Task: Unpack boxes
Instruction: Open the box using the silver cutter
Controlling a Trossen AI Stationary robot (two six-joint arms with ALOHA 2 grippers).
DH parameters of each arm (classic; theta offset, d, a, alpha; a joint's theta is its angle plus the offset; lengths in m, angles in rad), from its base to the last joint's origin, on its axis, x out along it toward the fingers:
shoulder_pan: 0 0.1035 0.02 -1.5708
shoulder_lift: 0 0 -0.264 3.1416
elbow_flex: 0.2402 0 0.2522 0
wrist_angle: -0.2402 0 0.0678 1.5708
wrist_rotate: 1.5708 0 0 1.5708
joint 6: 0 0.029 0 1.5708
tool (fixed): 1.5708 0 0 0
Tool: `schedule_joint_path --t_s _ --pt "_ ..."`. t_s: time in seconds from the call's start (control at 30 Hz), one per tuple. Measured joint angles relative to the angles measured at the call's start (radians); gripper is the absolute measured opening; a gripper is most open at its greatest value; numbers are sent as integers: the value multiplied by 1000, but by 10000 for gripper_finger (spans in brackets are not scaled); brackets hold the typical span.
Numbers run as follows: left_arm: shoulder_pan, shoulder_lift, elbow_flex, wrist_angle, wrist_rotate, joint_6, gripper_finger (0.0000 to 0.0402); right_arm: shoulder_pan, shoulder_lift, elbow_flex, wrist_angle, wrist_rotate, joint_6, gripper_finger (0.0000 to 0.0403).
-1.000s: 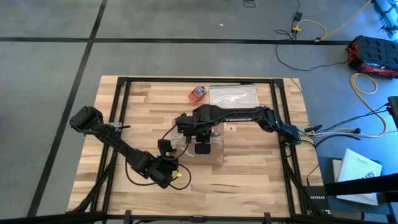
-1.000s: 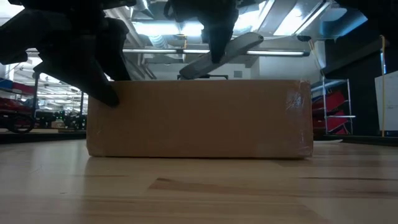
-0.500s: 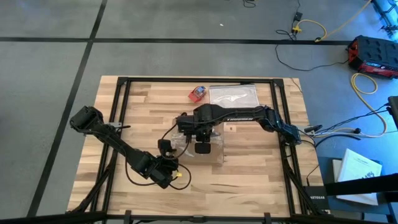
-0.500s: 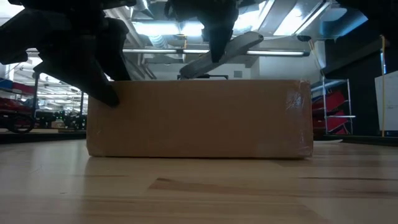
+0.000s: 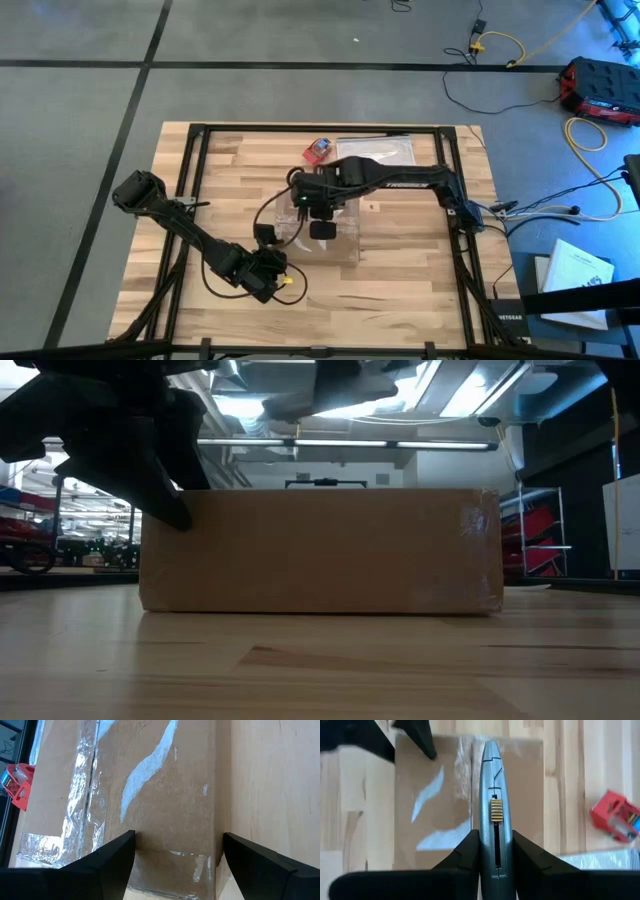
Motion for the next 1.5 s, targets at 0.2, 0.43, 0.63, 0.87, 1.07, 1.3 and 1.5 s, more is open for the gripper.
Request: schedule_joint_path --t_s 0.2,0.43,0.63,0.87,1.07,1.3,1.5 --pt "-2 0 0 -1 0 4 279 6 -121 -199 155 13 -8 63" --pt "-2 0 0 -1 0 6 279 6 -343 -550 394 -59 73 63" --pt "-2 0 0 -2 0 -8 279 7 -344 -578 295 -79 103 63" --pt "-2 0 0 -2 0 -11 279 6 -296 -568 268 -79 108 63" --pt "-2 0 0 -2 0 -15 279 6 -241 -567 247 -94 95 63" --pt "-4 0 0 -1 0 -14 279 6 -232 -565 235 -91 81 63" --pt "-4 0 0 0 0 -16 279 5 -210 -565 218 -92 52 63"
